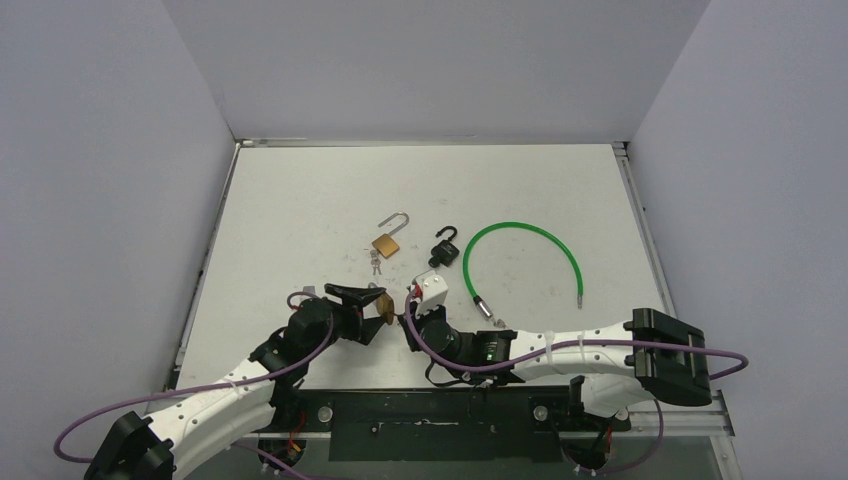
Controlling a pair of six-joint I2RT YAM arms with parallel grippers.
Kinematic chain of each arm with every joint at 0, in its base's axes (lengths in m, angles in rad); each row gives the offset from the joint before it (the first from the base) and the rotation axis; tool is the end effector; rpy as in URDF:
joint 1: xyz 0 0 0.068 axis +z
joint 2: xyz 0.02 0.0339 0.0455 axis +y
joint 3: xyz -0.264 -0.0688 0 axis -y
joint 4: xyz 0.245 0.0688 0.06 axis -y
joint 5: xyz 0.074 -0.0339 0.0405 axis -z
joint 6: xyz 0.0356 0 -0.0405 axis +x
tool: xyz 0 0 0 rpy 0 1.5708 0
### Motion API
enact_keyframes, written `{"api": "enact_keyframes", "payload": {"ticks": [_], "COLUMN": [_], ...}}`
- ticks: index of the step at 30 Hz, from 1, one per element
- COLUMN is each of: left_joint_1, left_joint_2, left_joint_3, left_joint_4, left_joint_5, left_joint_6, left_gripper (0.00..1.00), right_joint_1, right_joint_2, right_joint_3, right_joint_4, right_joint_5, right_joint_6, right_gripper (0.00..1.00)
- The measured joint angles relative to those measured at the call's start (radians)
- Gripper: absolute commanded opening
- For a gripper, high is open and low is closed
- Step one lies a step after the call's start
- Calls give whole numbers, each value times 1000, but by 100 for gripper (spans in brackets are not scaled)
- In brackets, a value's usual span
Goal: Unlock with the key
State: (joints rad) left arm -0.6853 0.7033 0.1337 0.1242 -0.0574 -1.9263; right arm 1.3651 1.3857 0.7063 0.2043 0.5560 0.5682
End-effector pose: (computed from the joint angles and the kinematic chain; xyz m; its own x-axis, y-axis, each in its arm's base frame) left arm 0.1222 -0.0973 0.1554 -0.4387 -0.8502 0.2909 -0.5187 -0.0248 -0.8546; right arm 0.0781 0.2824 0.2180 -0.4746 -0.0368 -0.8794 -0.5697 0.7744 0.2750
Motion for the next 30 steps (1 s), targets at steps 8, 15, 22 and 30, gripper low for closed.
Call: {"api": "enact_keyframes", "payload": {"ticks": [8,15,22,30], "left_joint_1": [0,8,14,18], "left_joint_2": [-1,2,2,2], "left_joint_3": [0,-8,-16,-16], "left_joint_4": [3,2,4,19], "left_joint_5": [-1,-45,-79,-90], "left_joint_6": [-1,-10,-33,-50], "left_gripper": [32,28,26,25], "right_joint_1": [0,12,37,37], "right_joint_2": [4,87,167,174], "right_joint_3": [1,58,113,94], "right_joint_4": [5,3,4,91], "right_joint_5": [5,69,175,176], "right_joint_6": [-5,-14,-48,-136], "right_gripper": [0,0,0,0]}}
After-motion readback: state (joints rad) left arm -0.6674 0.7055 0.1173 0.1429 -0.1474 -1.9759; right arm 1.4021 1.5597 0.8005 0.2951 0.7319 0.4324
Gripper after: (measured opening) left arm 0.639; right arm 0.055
